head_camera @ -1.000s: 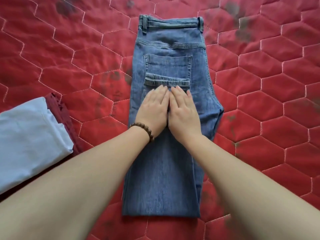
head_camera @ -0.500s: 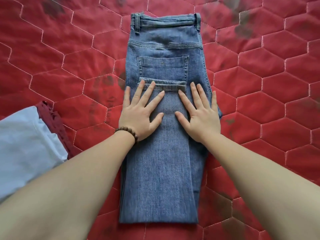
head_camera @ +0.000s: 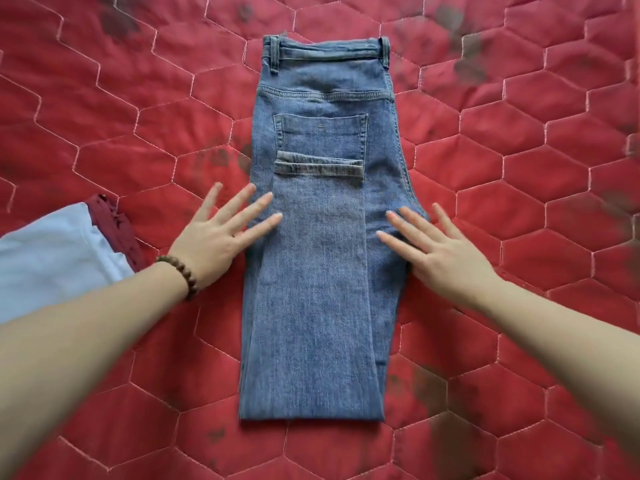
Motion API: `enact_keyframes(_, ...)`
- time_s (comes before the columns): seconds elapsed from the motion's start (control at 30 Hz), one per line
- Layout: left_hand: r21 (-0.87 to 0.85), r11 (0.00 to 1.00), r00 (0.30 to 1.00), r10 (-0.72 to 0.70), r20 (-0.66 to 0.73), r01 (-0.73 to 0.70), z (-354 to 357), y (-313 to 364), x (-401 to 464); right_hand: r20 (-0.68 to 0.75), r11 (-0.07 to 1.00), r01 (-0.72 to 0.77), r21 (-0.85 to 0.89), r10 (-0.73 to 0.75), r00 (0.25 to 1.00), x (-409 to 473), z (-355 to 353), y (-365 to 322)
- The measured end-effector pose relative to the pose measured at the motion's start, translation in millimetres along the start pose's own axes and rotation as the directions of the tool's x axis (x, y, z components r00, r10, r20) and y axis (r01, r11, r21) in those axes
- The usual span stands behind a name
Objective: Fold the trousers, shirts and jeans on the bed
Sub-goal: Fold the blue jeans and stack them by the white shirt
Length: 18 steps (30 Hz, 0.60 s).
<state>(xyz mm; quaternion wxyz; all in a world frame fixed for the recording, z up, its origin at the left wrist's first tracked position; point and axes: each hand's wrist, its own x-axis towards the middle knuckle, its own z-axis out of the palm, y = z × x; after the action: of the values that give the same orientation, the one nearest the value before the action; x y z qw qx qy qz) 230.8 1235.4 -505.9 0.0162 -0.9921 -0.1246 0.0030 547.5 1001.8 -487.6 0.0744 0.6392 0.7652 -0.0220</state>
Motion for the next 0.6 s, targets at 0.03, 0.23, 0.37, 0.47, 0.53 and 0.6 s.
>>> enact_keyframes(0.03, 0.005, 0.997, 0.997, 0.08, 0.019, -0.08, -1.1, 1.0, 1.1, 0.018, 0.999, 0.038, -0.004, -0.038, 0.999, 10.2, -1.3, -6.6)
enact_keyframes(0.23, -0.125, 0.957, 0.923, 0.286, 0.257, -0.262, -9.5, 7.6, 23.5, 0.261, 0.963, 0.261, 0.064, -0.269, 0.927, 57.1, -15.5, -20.6)
enact_keyframes(0.37, -0.431, 0.893, 0.893, 0.295, 0.339, -0.132, -21.6, 3.9, 24.4, 0.415, 0.888, 0.124, 0.442, -0.325, 0.85, 50.8, -33.6, -10.5)
enact_keyframes(0.47, -0.762, 0.592, 0.928, 0.062, 0.366, 0.261, -39.8, -5.2, 48.9, 0.499, 0.381, -0.416, 0.826, -0.147, 0.854, 72.5, -55.9, 1.6)
enact_keyframes(0.53, -0.732, 0.38, 0.819, -0.153, 0.553, 0.565, -31.8, -22.5, 78.0, 0.616, -0.147, -0.599, 0.787, 0.138, 0.775, 95.4, -59.5, 13.8)
enact_keyframes(0.6, -0.558, 0.301, 0.632, -0.289, 0.719, 0.773, -28.3, -28.2, 96.1, 0.753, -0.381, -0.649, 0.659, 0.329, 0.57, 111.0, -50.1, 24.9)
